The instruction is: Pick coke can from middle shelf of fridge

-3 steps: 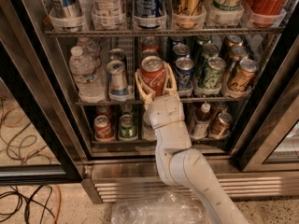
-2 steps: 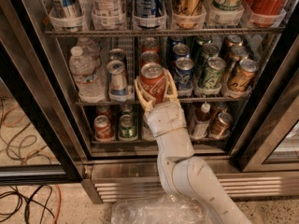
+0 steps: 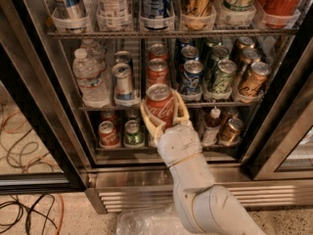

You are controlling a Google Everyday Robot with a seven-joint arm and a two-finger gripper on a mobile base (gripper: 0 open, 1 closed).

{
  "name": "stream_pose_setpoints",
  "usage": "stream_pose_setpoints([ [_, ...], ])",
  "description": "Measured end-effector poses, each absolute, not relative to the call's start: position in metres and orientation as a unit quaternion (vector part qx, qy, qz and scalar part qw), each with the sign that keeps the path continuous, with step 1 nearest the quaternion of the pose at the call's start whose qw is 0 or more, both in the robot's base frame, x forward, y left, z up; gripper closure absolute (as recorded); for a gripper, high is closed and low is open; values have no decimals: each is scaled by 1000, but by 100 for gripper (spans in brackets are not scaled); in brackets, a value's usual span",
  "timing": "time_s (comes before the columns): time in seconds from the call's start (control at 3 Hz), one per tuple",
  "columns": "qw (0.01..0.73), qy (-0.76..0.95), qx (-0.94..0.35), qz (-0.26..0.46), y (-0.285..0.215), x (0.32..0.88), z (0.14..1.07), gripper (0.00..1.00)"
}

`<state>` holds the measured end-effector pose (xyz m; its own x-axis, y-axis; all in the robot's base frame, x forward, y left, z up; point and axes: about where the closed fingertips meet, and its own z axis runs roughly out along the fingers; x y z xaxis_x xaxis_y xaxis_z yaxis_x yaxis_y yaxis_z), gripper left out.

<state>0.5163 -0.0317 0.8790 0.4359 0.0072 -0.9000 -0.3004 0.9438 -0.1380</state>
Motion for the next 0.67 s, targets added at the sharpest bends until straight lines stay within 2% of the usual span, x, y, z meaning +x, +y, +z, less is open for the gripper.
stream_pose_setpoints([
  [0.67, 812, 547, -185, 90, -62, 465, 855, 100],
])
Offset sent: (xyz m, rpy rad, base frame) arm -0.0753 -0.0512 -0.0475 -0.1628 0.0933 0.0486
